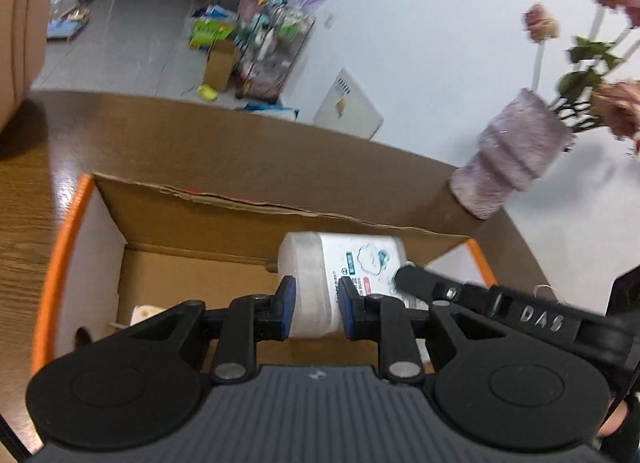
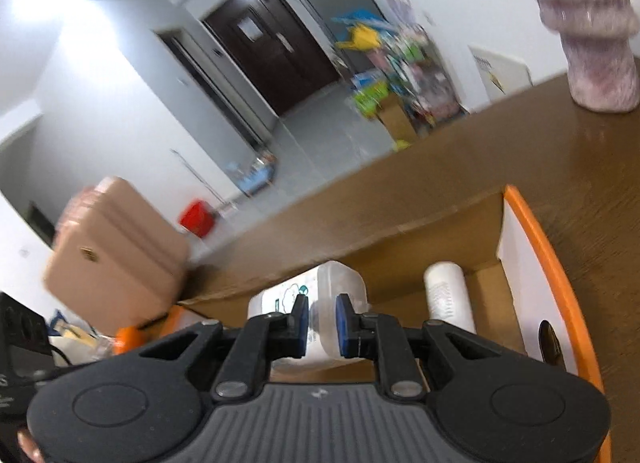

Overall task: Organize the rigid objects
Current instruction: 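Carry the pill bottle into the cardboard box and open the right tool, then move both tools back toward the remaining items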

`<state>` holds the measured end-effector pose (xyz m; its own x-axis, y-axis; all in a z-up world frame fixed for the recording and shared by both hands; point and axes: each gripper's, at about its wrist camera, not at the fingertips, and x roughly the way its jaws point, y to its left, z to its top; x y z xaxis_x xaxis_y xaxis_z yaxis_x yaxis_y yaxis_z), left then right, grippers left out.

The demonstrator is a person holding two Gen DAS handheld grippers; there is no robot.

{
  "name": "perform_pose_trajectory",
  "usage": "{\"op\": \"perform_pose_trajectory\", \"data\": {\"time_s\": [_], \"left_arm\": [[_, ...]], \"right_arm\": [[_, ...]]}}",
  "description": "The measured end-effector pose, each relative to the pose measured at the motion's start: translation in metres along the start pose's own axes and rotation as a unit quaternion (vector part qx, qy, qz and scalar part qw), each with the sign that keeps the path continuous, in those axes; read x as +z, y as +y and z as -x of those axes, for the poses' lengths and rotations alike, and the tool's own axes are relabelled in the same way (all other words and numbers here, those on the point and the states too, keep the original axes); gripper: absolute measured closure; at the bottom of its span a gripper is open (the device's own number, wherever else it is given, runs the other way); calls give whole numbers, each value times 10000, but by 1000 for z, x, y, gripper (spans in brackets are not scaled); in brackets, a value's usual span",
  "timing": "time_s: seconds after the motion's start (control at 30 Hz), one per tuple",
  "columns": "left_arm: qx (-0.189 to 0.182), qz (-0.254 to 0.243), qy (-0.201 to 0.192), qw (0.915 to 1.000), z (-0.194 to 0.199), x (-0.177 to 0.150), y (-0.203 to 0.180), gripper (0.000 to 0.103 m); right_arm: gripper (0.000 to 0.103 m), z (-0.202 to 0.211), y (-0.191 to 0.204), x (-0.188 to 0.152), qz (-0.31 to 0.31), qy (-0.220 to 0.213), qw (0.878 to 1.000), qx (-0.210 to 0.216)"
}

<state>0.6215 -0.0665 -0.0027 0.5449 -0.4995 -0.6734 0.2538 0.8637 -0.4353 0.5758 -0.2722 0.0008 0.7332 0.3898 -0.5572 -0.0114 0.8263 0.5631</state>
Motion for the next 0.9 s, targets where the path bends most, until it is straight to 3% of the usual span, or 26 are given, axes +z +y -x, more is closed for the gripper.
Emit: {"op": "perform_pose_trajectory", "data": {"time_s": [0.07, 0.13, 0.2, 0.37, 0.43, 0.57, 0.67, 0.73, 0.9], "left_arm": [[-17, -5, 100, 9999, -12, -1, 2, 80], [-91, 0, 125, 9999, -19, -3, 2, 78], [-67, -43, 110, 9999, -19, -4, 0, 79], [115, -55, 30, 9999, -3, -6, -2, 78], [213, -132, -100, 9996, 15, -8, -3, 73], [555, -548, -315, 9965, 58, -22, -7, 68], [796, -797, -533, 9922, 101, -35, -11, 62], [967, -976, -710, 9880, 128, -45, -17, 55], [1163, -1177, -1073, 9804, 196, -82, -31, 34]], "right_arm": [[84, -12, -4, 0, -181, 199, 9993, -271], [67, -15, -2, 2, -107, 188, 9991, -375], [61, -20, 5, -1, 137, 240, 9985, -465], [59, -12, 23, -9, 490, 107, 9972, -552], [59, -6, 26, -6, 531, 105, 9973, -502], [54, 36, 43, -9, 898, 1, 9945, -547], [45, 77, 55, -14, 1195, -182, 9908, -609], [34, 107, 60, -18, 1248, -325, 9900, -566], [25, 188, 80, -38, 1543, -703, 9835, -635]]}}
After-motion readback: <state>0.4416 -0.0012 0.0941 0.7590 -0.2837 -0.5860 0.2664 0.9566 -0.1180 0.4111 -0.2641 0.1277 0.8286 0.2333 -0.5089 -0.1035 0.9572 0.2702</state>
